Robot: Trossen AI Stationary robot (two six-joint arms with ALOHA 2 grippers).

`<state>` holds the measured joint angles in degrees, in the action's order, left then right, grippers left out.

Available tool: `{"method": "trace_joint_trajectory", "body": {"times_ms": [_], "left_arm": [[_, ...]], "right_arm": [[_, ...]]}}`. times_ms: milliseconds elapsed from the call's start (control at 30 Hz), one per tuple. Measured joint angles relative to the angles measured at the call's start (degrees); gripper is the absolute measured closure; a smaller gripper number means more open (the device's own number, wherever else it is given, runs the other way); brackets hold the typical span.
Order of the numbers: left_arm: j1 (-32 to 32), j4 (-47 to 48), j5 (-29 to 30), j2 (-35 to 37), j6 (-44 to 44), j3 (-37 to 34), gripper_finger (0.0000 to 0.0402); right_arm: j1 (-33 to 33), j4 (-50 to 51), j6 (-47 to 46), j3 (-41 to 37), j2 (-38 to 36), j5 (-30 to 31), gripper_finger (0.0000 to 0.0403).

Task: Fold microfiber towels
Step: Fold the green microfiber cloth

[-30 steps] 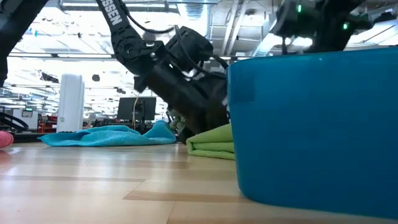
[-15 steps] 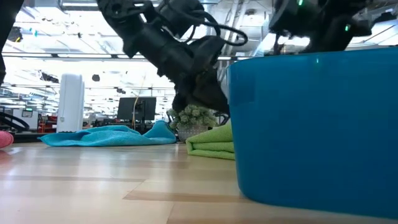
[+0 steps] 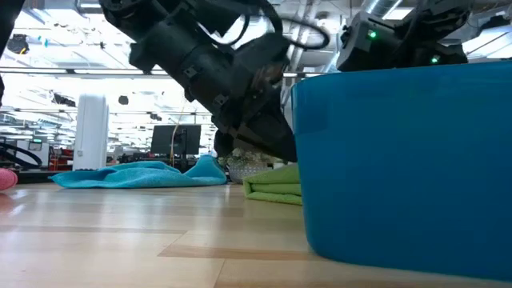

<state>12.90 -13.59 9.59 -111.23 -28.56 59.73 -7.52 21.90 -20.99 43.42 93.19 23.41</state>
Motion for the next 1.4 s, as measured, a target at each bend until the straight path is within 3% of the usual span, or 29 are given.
{"method": "trace_joint_trajectory", "body": {"times_ms": [400,900,1233,1400], "left_arm": [[0.6,1.0,-0.5,-5.3,-4.1,0.5,0.0401],[-1.3,12.9,0.2,-4.8,-0.5,0.9,0.0401],[-2.0,27.5,3.4,4.9,0.5,-0.2,0.0401],[-1.3,29.9,4.2,10.9,-2.7,0.1,0.0401]], "right_arm": [[0.6,-1.7,1.4,0.0,-0.3,-1.0,0.0270],[1.7,2.0,2.0,0.0,-17.8,-0.8,0.0269],[1.6,2.1,1.5,0.0,-20.6,-0.8,0.0270],[1.5,2.1,1.5,0.0,-20.6,-0.9,0.0269]]}}
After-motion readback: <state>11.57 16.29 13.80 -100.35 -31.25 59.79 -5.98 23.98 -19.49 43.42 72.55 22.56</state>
